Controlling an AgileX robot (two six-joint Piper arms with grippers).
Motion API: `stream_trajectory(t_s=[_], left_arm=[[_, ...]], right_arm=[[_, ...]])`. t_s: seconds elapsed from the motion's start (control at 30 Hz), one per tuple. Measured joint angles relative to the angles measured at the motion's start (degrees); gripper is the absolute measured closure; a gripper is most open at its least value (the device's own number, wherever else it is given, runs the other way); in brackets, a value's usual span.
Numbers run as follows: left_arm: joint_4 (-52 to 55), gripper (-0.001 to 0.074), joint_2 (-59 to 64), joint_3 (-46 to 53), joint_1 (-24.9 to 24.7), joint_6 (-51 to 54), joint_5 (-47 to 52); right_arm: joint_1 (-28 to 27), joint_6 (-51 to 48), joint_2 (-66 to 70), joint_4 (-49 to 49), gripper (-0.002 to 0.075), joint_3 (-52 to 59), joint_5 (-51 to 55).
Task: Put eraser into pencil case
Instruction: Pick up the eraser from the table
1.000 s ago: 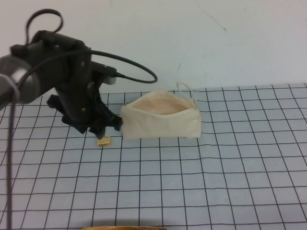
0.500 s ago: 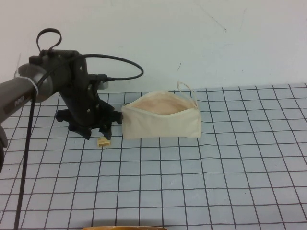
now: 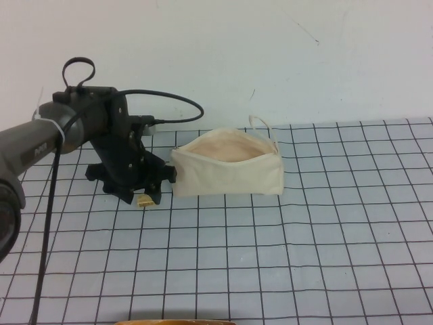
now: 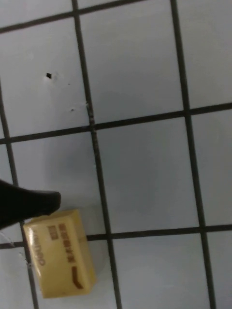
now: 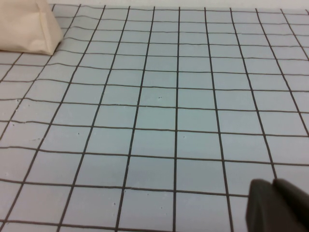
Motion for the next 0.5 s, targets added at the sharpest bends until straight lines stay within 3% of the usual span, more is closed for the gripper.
stream_trajectory(t_s=[0.27, 0.43, 0.5], left_arm=[[-0.1, 0.0328, 1.6, -0.3, 0.0, 0.0, -0.1], [0.2, 0.0455, 1.7, -0.4, 0.0, 0.0, -0.1], [0.8, 0.0454, 1.7, -0.8, 0.0, 0.0, 0.7]], right_arm=[[0.0, 0.0, 0.0, 0.0, 0.0729, 0.0, 0.0], [0.0, 0.0, 0.0, 0.0, 0.0729, 0.0, 0.0], [0.0, 0.0, 0.0, 0.0, 0.0729, 0.0, 0.0]])
